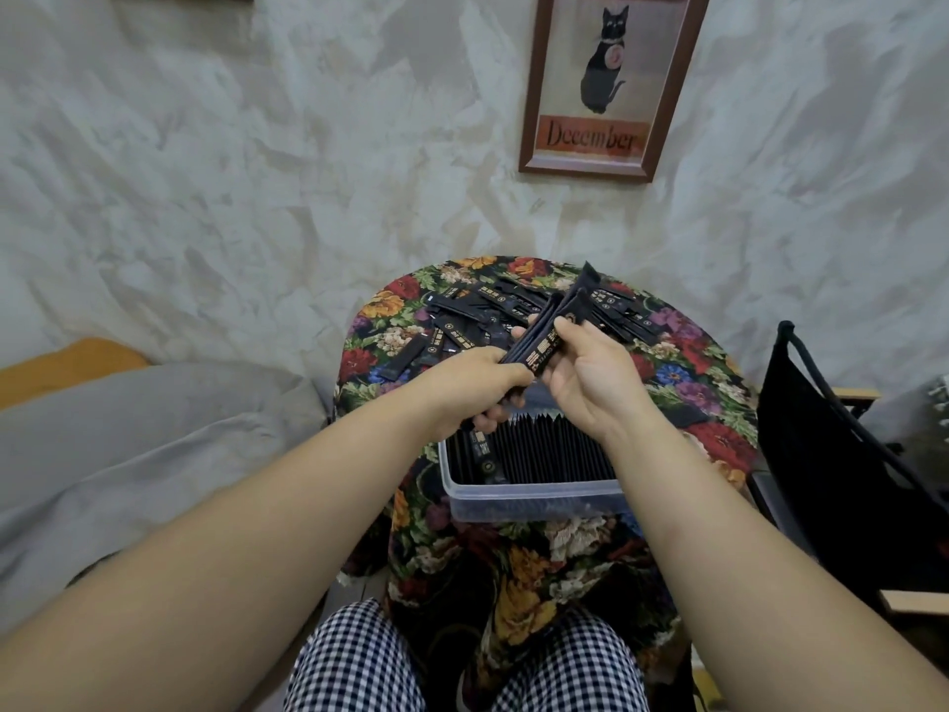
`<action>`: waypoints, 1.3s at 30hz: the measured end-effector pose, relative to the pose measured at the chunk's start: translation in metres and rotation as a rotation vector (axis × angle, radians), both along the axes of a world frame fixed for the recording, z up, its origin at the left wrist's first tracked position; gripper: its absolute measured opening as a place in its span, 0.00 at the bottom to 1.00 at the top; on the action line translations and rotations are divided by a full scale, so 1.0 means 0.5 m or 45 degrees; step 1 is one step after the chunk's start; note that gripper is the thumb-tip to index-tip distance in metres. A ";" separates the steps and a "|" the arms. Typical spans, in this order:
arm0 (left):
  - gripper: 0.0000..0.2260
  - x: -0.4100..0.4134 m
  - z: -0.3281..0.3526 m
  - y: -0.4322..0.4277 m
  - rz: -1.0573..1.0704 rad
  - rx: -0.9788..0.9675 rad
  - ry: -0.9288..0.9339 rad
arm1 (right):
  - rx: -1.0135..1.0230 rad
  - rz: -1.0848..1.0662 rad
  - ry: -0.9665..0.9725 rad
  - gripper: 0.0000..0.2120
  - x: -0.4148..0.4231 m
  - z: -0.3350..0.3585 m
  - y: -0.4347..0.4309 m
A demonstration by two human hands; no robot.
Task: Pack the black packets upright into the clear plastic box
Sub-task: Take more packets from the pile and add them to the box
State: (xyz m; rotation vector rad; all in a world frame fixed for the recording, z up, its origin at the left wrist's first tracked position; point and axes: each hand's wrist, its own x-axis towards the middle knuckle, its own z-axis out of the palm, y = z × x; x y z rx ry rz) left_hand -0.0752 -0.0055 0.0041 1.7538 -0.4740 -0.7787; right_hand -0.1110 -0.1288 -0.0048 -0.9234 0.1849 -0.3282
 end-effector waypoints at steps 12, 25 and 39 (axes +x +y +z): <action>0.19 -0.015 -0.022 -0.024 0.774 -0.596 0.222 | 0.231 -0.059 -0.048 0.09 0.007 0.013 0.025; 0.13 -0.025 -0.018 -0.009 0.485 -0.501 -0.247 | -0.144 0.118 0.003 0.10 -0.022 -0.012 0.052; 0.09 0.018 0.018 0.026 0.280 -0.321 -0.643 | -0.819 0.523 0.195 0.08 -0.041 -0.040 0.037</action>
